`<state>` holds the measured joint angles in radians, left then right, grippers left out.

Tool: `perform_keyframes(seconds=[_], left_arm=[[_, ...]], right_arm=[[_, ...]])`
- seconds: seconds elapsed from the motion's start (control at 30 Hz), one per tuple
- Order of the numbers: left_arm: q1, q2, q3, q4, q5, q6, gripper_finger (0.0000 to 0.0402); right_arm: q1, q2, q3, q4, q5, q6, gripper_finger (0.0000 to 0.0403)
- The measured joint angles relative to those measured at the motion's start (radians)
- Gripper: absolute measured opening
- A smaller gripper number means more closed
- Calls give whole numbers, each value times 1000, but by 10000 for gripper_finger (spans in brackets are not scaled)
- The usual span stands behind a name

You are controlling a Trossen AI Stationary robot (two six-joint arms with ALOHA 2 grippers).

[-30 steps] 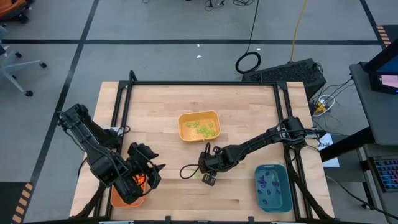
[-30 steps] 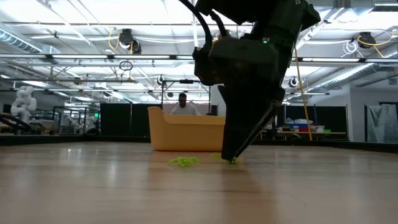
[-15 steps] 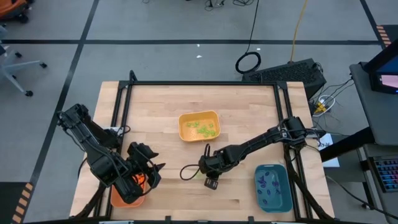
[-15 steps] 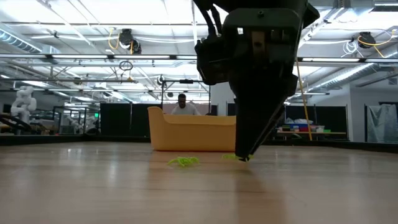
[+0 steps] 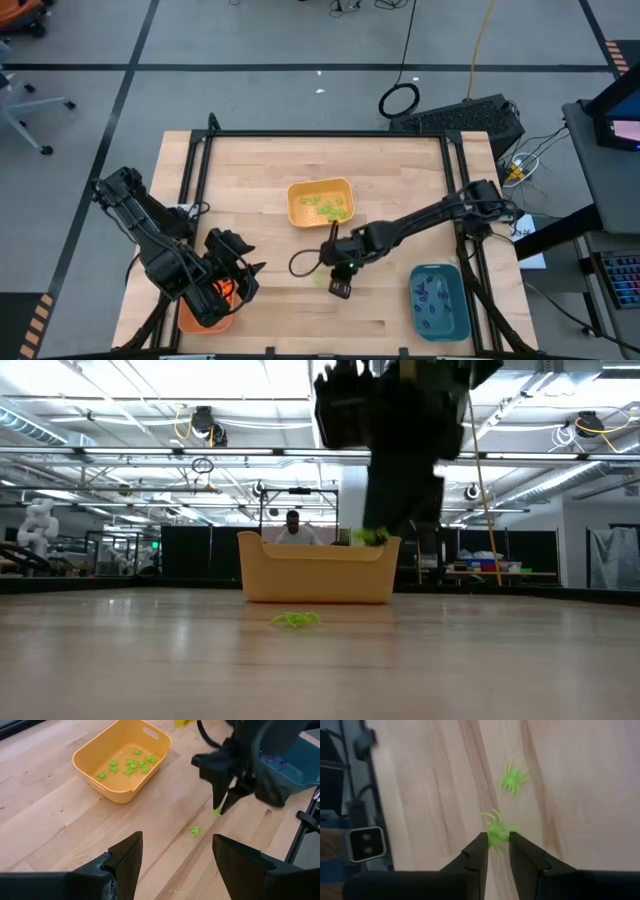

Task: Sort Halloween decoration
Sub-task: Put the green spider toy into the yellow bin

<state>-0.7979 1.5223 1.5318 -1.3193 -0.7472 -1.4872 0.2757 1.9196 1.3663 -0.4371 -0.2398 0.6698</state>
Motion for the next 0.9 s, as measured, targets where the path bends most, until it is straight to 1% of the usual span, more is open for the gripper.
perform_keyframes(seconds=[0.3, 0.67, 0.9], left_arm=[[0, 0, 0, 0, 0, 0, 242], [0, 0, 0, 1, 1, -1, 242], [0, 0, 0, 3, 1, -4, 242]], right_arm=[[-72, -138, 1, -2, 1, -54, 59], [-207, -318, 2, -16, 3, -76, 59], [-262, -401, 2, -16, 3, -134, 59]])
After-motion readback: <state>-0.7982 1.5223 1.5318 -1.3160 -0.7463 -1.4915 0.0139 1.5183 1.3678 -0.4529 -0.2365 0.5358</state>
